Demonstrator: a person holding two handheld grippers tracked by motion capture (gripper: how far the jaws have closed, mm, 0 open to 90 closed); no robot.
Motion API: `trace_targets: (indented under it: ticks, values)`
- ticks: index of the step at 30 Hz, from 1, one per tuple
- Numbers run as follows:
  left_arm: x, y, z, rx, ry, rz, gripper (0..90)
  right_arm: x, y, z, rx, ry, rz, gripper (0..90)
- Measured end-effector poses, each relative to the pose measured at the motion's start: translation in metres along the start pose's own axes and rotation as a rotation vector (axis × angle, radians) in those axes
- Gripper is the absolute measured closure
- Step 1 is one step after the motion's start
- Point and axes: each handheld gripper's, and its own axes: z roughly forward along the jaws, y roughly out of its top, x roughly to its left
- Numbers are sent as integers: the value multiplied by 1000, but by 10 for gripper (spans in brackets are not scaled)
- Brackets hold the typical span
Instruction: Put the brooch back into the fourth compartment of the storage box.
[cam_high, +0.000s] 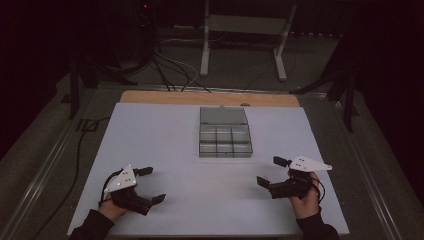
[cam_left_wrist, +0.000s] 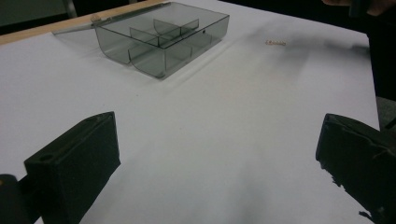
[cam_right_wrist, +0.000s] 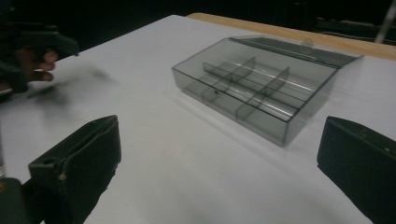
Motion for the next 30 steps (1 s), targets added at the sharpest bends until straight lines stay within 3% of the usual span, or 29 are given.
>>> trace_targets:
  ticks: [15, 23, 30]
  values:
    - [0, 0, 1, 2, -5, -7, 12, -15, 0, 11, 66, -81, 42, 4]
    - [0, 0, 1, 5, -4, -3, 12, -25, -4, 21, 131, -137, 88, 3]
    - [0, 0, 1, 2, -7, -5, 12, -28, -7, 25, 184, -155, 110, 0]
